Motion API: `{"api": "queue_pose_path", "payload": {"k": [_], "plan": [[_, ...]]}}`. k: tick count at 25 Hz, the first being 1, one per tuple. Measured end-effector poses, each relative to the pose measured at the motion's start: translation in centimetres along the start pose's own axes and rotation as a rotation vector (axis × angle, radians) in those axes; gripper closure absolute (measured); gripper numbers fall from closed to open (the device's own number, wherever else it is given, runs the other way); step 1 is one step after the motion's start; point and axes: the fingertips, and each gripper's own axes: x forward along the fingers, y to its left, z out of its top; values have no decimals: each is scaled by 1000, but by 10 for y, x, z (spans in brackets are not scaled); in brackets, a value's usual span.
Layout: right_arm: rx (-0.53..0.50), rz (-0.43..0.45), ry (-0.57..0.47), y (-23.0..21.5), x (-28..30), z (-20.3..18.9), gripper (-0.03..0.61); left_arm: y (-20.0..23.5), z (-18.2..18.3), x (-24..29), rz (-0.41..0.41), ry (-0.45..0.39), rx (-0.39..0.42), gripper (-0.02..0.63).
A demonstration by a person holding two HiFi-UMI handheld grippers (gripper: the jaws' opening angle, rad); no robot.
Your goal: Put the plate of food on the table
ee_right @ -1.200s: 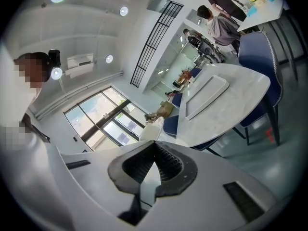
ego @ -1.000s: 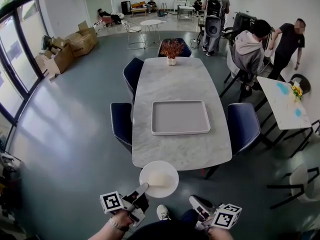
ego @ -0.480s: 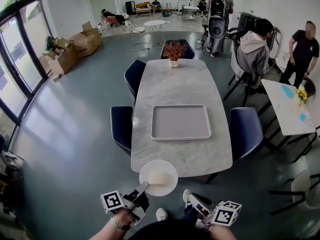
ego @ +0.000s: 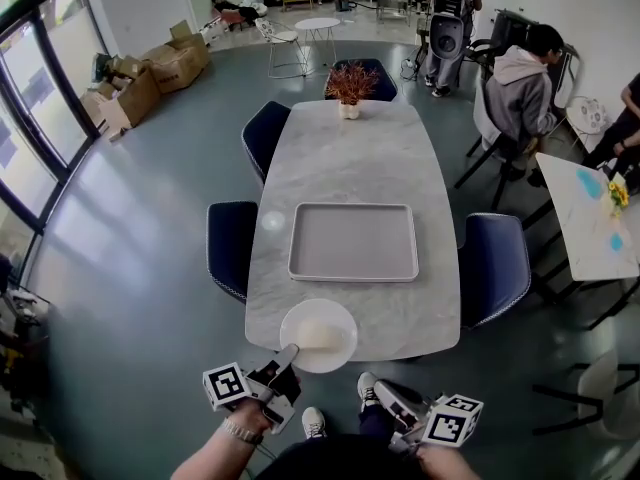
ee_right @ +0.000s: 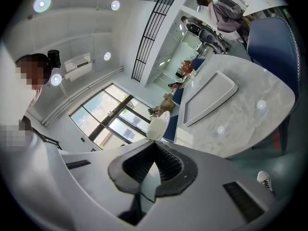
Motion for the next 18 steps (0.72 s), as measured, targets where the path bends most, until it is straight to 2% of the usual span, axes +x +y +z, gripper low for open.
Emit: {"api": "queue_pose_path", "payload": {"k": [18], "plan": [[89,-123,-70,-82,-51,68,568,53,57,163,96,-69,-31,595]]}}
